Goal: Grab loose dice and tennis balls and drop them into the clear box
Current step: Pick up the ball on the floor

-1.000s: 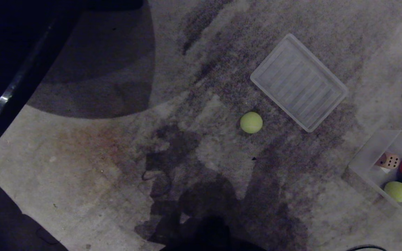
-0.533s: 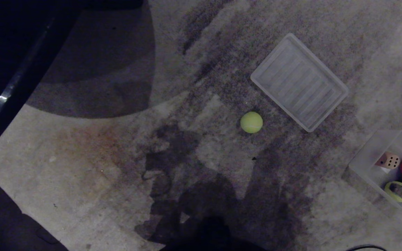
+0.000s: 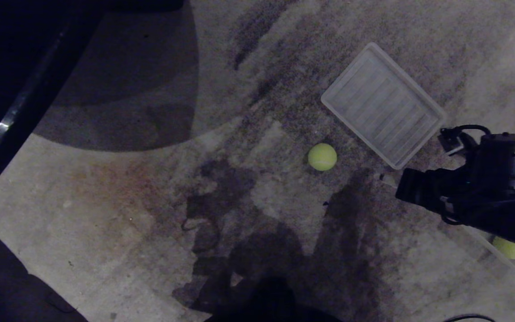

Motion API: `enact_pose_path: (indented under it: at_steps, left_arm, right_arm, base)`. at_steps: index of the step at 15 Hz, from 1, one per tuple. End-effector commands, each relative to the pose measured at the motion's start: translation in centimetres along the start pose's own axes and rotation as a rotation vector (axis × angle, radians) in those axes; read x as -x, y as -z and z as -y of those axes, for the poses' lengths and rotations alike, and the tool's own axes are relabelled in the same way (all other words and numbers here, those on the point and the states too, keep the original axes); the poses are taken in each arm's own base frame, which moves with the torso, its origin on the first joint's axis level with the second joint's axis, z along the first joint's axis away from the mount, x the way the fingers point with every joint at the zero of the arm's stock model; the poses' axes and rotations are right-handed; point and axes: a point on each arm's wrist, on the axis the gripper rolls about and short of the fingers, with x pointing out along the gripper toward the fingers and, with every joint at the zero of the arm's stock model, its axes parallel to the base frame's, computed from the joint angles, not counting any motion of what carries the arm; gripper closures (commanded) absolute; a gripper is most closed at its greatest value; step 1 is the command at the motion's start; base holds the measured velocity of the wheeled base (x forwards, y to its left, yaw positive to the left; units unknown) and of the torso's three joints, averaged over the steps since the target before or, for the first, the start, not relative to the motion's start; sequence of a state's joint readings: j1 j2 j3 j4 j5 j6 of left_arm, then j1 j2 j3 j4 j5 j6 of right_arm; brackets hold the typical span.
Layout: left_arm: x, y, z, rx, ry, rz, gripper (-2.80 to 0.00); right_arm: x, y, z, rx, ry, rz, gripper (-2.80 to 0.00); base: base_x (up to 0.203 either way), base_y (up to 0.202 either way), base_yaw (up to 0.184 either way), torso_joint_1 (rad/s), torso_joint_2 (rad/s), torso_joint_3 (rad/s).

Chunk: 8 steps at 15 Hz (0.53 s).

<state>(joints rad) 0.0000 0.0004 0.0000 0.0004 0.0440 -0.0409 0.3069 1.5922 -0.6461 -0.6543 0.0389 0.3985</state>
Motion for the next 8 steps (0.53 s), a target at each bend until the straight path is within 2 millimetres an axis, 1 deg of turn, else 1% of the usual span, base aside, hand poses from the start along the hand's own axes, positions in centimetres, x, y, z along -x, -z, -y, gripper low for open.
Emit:
enact_pose_path:
  at_steps: [1,4,5,8]
  left_arm:
    - [0.0,0.0,0.0,0.0,-0.001,-0.002,0.0]
    - [0.0,0.0,0.0,0.0,-0.001,-0.002,0.0]
    - [0.0,0.0,0.0,0.001,-0.001,-0.001,0.0]
    - [0.0,0.0,0.0,0.001,0.0,-0.001,0.0]
  right_arm:
    - [-4.2,2.1,-0.6,0.042,-0.013,-0.099,0.0]
    - [-5.6,1.8,-1.2,0.186,-0.044,-0.091,0.0]
    - [-6.0,1.9,-1.3,0.213,-0.046,-0.093,-2.8]
    - [-6.4,1.2,-1.6,0.265,-0.078,-0.071,-2.8]
  base:
    - [0.0,0.0,0.0,0.0,0.0,0.0]
    - [0.0,0.0,0.0,0.0,0.0,0.0]
    - [0.0,0.0,0.0,0.0,0.0,0.0]
    - [0.0,0.0,0.0,0.0,0.0,0.0]
